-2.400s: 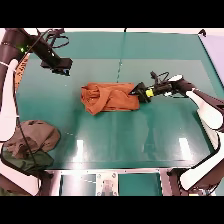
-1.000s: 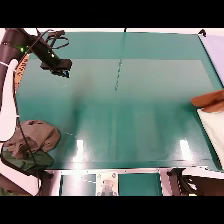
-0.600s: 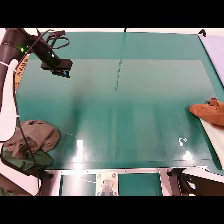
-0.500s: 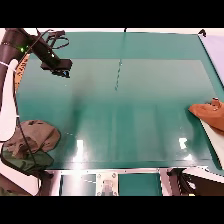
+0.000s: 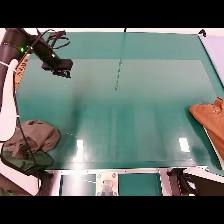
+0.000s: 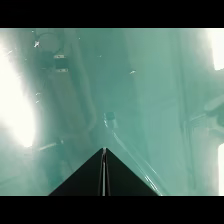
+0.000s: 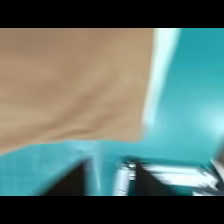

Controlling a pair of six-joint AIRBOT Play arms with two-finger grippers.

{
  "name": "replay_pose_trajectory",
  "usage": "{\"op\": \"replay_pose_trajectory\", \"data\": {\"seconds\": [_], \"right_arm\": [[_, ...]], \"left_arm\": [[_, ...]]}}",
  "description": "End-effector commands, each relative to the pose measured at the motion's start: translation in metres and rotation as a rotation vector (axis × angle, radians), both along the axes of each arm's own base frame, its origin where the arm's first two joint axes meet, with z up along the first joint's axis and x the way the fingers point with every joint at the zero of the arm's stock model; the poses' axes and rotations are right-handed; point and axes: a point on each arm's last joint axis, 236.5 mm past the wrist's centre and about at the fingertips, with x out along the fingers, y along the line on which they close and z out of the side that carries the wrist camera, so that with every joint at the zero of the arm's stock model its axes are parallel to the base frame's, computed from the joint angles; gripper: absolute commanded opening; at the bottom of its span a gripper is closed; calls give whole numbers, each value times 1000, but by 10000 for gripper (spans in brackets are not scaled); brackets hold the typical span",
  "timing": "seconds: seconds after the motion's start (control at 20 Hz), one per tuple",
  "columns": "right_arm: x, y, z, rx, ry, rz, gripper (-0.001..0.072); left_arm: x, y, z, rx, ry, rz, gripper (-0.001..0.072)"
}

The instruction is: Fold the shirts.

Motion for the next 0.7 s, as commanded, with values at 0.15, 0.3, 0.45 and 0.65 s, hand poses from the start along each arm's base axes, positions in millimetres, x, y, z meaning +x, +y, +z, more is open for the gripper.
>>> {"op": "replay_pose_trajectory", "data": {"seconds": [0.15,0.3,0.45,0.65], "right_arm": [[201,65,51,-98,-417,480,16],[241,159,35,-38,-417,809,16],[238,242,5,1,-424,1037,16],[195,312,-37,49,-409,1226,16]], "left_arm": [[-8,-19,13,-52,-12,-21,22],[-40,-30,17,-41,18,-41,21],[-97,-31,2,-25,67,-20,21],[-186,-12,-38,-21,129,93,22]]}}
